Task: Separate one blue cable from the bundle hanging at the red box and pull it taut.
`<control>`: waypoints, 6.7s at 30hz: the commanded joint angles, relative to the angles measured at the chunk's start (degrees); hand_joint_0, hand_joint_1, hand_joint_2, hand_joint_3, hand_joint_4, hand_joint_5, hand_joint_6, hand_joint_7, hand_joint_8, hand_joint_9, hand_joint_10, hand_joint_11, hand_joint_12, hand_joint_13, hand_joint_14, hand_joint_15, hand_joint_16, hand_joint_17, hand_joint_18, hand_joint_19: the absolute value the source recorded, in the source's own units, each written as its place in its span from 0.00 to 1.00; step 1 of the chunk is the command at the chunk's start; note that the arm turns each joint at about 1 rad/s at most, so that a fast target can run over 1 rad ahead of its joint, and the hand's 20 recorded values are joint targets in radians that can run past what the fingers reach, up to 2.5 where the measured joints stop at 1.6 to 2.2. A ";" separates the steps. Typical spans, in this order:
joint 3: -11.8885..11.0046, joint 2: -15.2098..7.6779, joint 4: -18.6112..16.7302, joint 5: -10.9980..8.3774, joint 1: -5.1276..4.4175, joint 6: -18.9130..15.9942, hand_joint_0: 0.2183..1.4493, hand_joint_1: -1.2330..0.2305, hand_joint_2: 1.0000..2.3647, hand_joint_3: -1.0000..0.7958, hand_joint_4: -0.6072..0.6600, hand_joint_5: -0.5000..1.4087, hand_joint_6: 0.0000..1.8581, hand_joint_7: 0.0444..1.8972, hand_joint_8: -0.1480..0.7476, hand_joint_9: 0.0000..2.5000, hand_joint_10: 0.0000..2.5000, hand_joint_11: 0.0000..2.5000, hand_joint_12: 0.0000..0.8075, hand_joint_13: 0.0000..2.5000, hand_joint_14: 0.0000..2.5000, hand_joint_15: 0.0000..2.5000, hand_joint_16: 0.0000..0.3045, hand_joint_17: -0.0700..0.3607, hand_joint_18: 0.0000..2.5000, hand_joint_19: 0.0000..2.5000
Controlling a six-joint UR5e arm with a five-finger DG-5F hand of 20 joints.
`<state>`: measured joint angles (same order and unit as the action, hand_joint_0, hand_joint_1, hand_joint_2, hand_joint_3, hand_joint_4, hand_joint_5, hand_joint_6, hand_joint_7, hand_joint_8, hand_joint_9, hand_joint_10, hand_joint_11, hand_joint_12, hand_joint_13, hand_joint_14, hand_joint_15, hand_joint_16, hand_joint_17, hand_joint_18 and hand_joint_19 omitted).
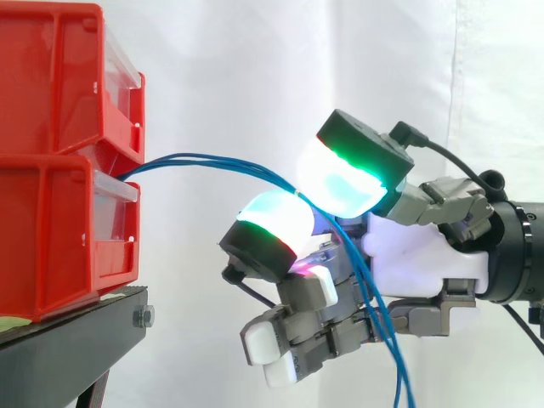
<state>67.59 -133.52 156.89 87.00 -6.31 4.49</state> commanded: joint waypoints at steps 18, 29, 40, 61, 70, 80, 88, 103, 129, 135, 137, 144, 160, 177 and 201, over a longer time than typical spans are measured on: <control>0.00 2.38 4.30 0.36 0.69 0.70 0.35 0.32 0.00 0.31 0.55 0.17 0.48 0.65 0.51 0.42 0.01 0.38 0.38 0.33 0.01 0.19 0.11 0.33 0.27 0.16; 0.00 2.38 4.30 0.36 1.04 0.70 0.45 0.21 0.00 0.28 0.55 0.16 0.50 0.63 0.49 0.40 0.01 0.38 0.37 0.32 0.01 0.19 0.11 0.33 0.27 0.16; 0.00 2.29 4.30 0.36 1.21 0.70 0.24 0.25 0.00 0.28 0.59 0.17 0.49 0.61 0.52 0.42 0.01 0.39 0.39 0.33 0.01 0.20 0.12 0.35 0.28 0.17; 0.00 2.38 4.92 0.36 1.30 0.52 0.45 0.23 0.01 0.39 0.50 0.16 0.51 0.68 0.50 0.41 0.01 0.39 0.38 0.33 0.01 0.20 0.11 0.34 0.27 0.19; 0.00 2.38 4.92 0.36 1.48 0.52 0.47 0.20 0.00 0.28 0.49 0.17 0.50 0.69 0.49 0.43 0.01 0.39 0.37 0.33 0.01 0.21 0.11 0.34 0.29 0.17; 0.00 2.91 6.68 1.33 1.74 0.61 0.35 0.15 0.00 0.28 0.55 0.19 0.50 0.70 0.50 0.47 0.01 0.40 0.36 0.36 0.01 0.23 0.10 0.33 0.30 0.19; 0.00 3.70 9.31 1.42 2.18 0.70 0.23 0.32 0.00 0.28 0.59 0.20 0.48 0.66 0.53 0.48 0.01 0.39 0.41 0.37 0.01 0.24 0.13 0.36 0.30 0.19; 0.00 3.70 9.31 1.33 2.44 0.70 0.32 0.31 0.02 0.46 0.58 0.18 0.48 0.72 0.53 0.46 0.01 0.40 0.40 0.36 0.01 0.24 0.12 0.35 0.30 0.20; 0.00 7.04 14.15 1.24 5.26 8.70 0.30 0.20 0.00 0.28 0.60 0.20 0.49 0.71 0.49 0.46 0.01 0.40 0.38 0.34 0.01 0.24 0.12 0.35 0.28 0.19; 0.00 7.04 14.06 0.98 5.26 8.70 0.21 0.27 0.00 0.28 0.60 0.20 0.49 0.67 0.52 0.47 0.01 0.39 0.42 0.34 0.01 0.23 0.13 0.38 0.29 0.19; 0.00 7.04 14.06 0.98 5.26 8.70 0.21 0.31 0.00 0.28 0.60 0.20 0.48 0.67 0.53 0.47 0.01 0.39 0.42 0.34 0.01 0.23 0.14 0.38 0.29 0.19; 0.00 7.04 14.06 0.98 5.26 8.52 0.27 0.42 0.00 0.28 0.59 0.20 0.48 0.66 0.51 0.45 0.01 0.39 0.41 0.33 0.01 0.23 0.13 0.37 0.28 0.20; 0.00 7.04 14.15 0.89 5.26 8.52 0.39 0.24 0.02 0.42 0.52 0.18 0.50 0.71 0.49 0.44 0.01 0.40 0.39 0.33 0.01 0.23 0.12 0.36 0.28 0.20; 0.00 6.95 14.50 0.89 5.26 6.41 0.33 0.19 0.00 0.28 0.57 0.19 0.50 0.68 0.47 0.44 0.01 0.40 0.37 0.32 0.01 0.24 0.12 0.35 0.27 0.20; 0.00 7.04 14.94 0.80 5.26 3.60 0.30 0.32 0.01 0.41 0.59 0.18 0.48 0.67 0.51 0.45 0.01 0.39 0.41 0.32 0.01 0.24 0.13 0.37 0.27 0.21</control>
<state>67.65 -126.51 171.83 87.84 -1.07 8.09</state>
